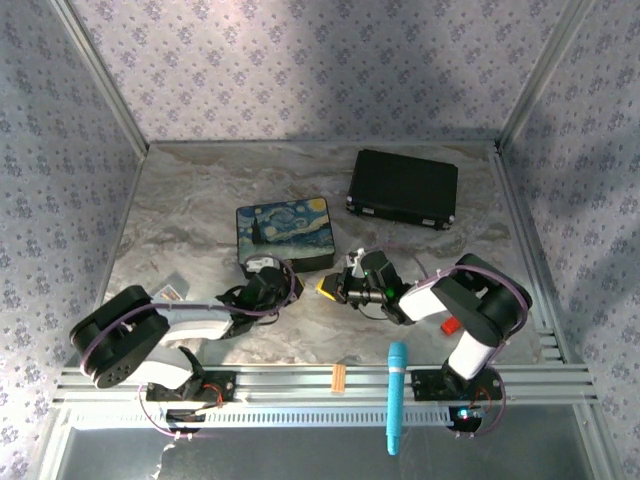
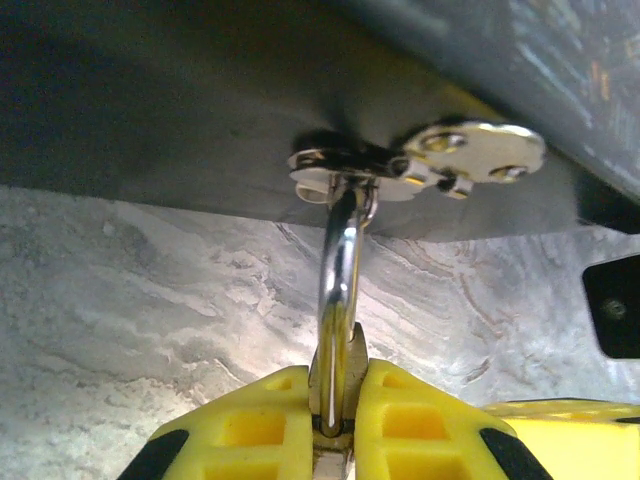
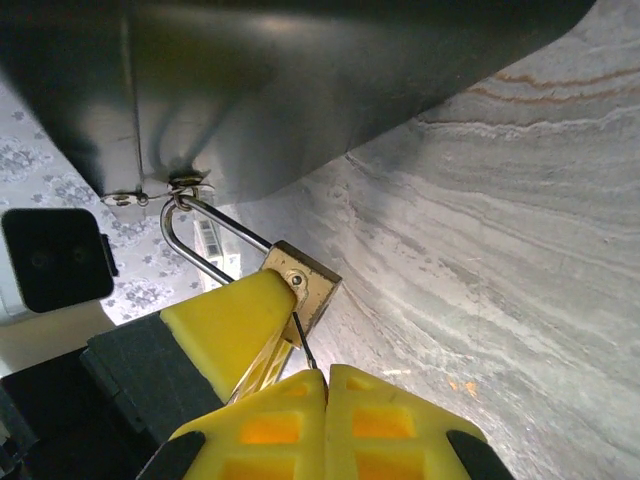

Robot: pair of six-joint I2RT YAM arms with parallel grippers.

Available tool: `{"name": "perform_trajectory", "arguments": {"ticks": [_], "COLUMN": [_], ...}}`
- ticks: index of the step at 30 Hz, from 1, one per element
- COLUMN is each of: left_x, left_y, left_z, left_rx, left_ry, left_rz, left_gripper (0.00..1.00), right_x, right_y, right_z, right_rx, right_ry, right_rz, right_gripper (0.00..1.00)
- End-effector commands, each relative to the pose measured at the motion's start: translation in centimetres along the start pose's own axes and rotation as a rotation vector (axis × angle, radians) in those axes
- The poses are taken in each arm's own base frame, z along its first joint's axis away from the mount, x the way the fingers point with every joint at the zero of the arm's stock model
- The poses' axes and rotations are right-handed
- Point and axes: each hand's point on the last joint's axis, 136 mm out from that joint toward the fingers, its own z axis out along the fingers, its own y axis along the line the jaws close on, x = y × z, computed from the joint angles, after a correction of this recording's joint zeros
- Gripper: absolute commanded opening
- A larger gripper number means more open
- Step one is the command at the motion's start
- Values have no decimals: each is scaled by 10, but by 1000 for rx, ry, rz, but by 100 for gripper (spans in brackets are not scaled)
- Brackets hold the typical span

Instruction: Unlock the padlock with the key

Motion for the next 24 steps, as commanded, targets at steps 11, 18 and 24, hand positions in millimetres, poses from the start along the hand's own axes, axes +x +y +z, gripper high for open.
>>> {"name": "perform_trajectory", "arguments": {"ticks": [11, 18, 24], "left_x": [-21, -17, -16], "left_y": [-7, 1, -7], "left_z": [-19, -14, -12], "left_rx": [52, 59, 107], "left_ry": [-81, -54, -37], "left_rz": [-224, -311, -349], "left_gripper": [2, 2, 2], "right_x": [10, 12, 13], "right_y": [7, 8, 11], "right_z": [8, 11, 19], "right_rx": [-83, -86, -115], "right_ry": [72, 87, 107], "right_rz": [31, 21, 40], "right_gripper": [0, 0, 0]}}
